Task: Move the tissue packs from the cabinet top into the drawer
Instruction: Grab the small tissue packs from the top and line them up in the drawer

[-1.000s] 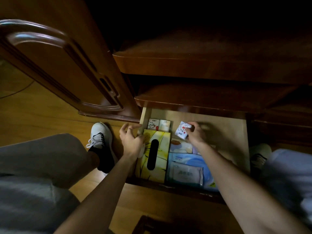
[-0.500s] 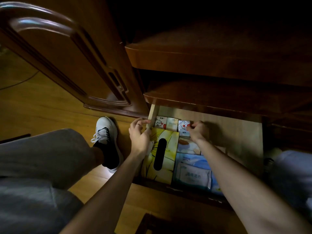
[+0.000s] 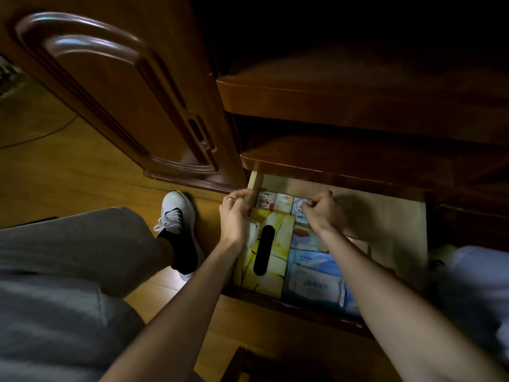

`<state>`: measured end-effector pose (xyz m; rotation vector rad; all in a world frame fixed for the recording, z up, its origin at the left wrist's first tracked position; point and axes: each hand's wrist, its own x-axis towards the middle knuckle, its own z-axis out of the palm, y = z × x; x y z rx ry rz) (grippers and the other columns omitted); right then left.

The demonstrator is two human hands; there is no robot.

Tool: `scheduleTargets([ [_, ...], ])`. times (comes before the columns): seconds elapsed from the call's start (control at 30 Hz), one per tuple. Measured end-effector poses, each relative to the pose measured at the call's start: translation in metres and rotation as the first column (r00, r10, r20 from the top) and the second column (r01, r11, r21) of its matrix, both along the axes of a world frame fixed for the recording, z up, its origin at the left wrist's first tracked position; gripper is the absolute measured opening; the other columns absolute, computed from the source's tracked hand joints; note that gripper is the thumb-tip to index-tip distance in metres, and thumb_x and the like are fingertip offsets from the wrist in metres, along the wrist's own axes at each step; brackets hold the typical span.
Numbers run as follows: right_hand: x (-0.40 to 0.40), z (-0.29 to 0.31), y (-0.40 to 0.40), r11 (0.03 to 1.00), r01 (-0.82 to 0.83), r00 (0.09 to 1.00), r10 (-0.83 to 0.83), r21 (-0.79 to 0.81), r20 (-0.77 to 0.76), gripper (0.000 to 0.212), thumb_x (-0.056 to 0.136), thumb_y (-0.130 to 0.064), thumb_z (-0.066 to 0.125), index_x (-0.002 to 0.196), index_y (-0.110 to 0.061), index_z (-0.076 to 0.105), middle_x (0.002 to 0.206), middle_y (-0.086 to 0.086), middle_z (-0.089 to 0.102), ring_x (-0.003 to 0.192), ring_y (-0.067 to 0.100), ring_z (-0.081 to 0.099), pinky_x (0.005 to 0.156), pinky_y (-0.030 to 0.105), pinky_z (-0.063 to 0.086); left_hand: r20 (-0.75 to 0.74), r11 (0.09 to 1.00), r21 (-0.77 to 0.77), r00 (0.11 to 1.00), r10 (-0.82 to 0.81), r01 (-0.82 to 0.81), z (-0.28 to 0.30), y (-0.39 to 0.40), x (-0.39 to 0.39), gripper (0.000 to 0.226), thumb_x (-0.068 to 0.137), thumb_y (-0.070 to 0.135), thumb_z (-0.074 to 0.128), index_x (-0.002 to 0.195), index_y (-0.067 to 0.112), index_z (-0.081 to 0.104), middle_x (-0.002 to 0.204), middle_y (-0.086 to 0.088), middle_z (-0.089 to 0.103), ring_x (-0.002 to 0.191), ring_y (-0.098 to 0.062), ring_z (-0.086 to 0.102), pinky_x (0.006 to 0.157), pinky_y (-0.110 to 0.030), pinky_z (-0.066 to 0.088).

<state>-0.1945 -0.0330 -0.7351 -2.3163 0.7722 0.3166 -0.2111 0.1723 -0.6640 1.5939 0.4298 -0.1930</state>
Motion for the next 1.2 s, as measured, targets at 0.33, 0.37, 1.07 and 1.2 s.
scheduleTargets([
  [0.33, -0.028, 0.037, 0.006, 0.619, -0.261, 0.947, 0.314, 0.741, 0.071, 0.033, 0.094, -0.021, 0.07, 0.125, -0.018, 0.06, 0.11, 0.005, 0.07, 0.078, 0.012, 0.075, 0.064, 0.027, 0.061, -0.138, 0.905, -0.412, 0.989, 0.054, -0.107, 0.001, -0.039, 0.01, 0.042, 0.09, 0.025, 0.039, 0.112, 0.011, 0.071, 0.117, -0.008, 0.067, 0.107, -0.022, 0.061, 0.091, -0.04, 0.05],
  [0.37, -0.029, 0.032, 0.0, 0.63, -0.202, 0.968, 0.243, 0.75, 0.057, 0.035, 0.096, -0.016, 0.065, 0.13, -0.014, 0.059, 0.11, 0.008, 0.069, 0.078, 0.015, 0.076, 0.065, 0.027, 0.062, -0.143, 0.928, -0.363, 0.989, 0.028, -0.078, 0.0, -0.04, 0.008, 0.039, 0.09, 0.025, 0.042, 0.113, 0.012, 0.07, 0.116, -0.007, 0.067, 0.106, -0.022, 0.06, 0.089, -0.037, 0.05],
  [1.07, -0.017, -0.036, -0.036, 0.992, 0.13, 0.989, -0.129, 0.003, -0.066, 0.089, 0.08, -0.025, 0.082, 0.151, -0.022, 0.029, 0.152, 0.017, 0.037, 0.132, 0.039, 0.046, 0.094, 0.047, 0.05, -0.156, 0.568, 0.715, 0.885, -0.44, 0.408, -0.046, -0.001, -0.026, 0.088, 0.088, 0.03, 0.069, 0.157, 0.02, 0.015, 0.156, -0.016, 0.029, 0.135, -0.038, 0.042, 0.109, -0.052, 0.043],
  [1.2, -0.011, -0.043, -0.036, 0.996, -0.036, 0.999, 0.038, 0.085, -0.022, 0.073, 0.084, -0.007, 0.075, 0.148, -0.02, 0.042, 0.151, 0.015, 0.039, 0.138, 0.038, 0.038, 0.108, 0.047, 0.042, -0.186, 0.496, 0.766, 0.88, -0.437, 0.409, -0.053, -0.004, -0.025, 0.092, 0.085, 0.046, 0.063, 0.157, 0.026, 0.009, 0.158, -0.02, 0.024, 0.14, -0.04, 0.032, 0.113, -0.055, 0.033],
])
